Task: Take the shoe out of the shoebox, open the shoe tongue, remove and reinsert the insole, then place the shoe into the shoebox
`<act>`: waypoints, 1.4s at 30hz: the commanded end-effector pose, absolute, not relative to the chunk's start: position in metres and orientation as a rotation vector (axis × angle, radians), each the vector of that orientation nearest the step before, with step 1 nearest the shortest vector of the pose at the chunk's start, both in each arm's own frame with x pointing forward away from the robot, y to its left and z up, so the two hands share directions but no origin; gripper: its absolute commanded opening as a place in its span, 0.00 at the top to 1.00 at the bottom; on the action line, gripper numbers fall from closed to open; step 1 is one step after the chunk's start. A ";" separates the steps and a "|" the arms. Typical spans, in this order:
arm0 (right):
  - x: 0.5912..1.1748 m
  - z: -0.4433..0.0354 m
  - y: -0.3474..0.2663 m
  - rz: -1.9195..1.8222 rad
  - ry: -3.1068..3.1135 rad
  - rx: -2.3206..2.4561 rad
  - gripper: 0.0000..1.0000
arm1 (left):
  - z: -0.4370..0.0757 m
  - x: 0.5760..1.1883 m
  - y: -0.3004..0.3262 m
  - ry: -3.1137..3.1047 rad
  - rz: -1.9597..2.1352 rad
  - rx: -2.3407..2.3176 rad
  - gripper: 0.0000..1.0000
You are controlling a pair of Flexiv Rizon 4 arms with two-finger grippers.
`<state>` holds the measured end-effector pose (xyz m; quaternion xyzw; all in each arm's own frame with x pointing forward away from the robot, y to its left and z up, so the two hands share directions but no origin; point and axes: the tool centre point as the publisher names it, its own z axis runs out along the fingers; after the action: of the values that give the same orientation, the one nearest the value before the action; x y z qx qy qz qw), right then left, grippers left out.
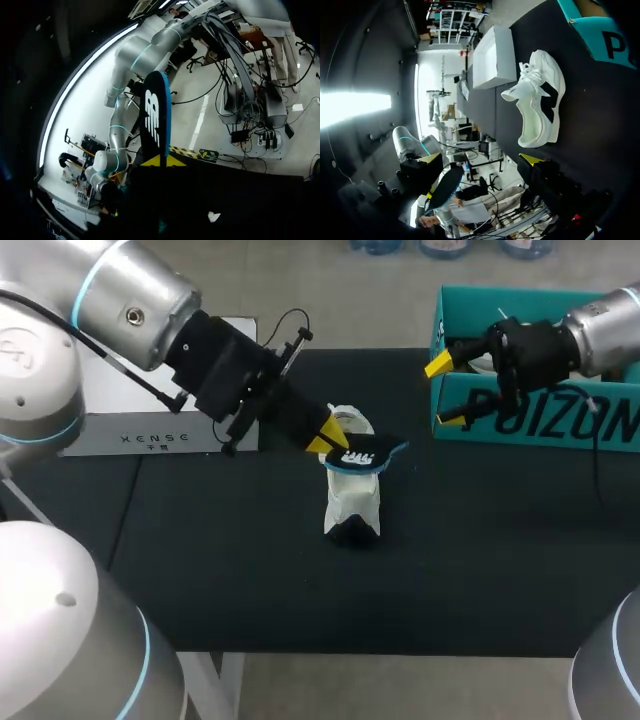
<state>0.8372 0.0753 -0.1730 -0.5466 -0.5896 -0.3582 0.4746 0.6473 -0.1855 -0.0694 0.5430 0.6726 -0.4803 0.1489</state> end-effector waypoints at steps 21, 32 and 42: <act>0.815 -0.129 0.095 -1.132 -1.316 -1.329 0.00 | -0.102 0.760 -0.206 1.338 -0.559 1.611 1.00; 0.813 -0.116 0.103 -1.277 -1.302 -1.281 0.04 | -0.110 0.756 -0.226 1.410 -0.710 1.547 1.00; 0.813 -0.122 0.118 -1.261 -1.321 -1.247 0.35 | -0.111 0.761 -0.236 1.419 -0.740 1.552 1.00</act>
<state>0.8093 0.1101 -0.1178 -0.5045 -0.5343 -0.5102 0.4468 0.7562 -0.2287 -0.1119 0.6263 0.5705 -0.2940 0.4425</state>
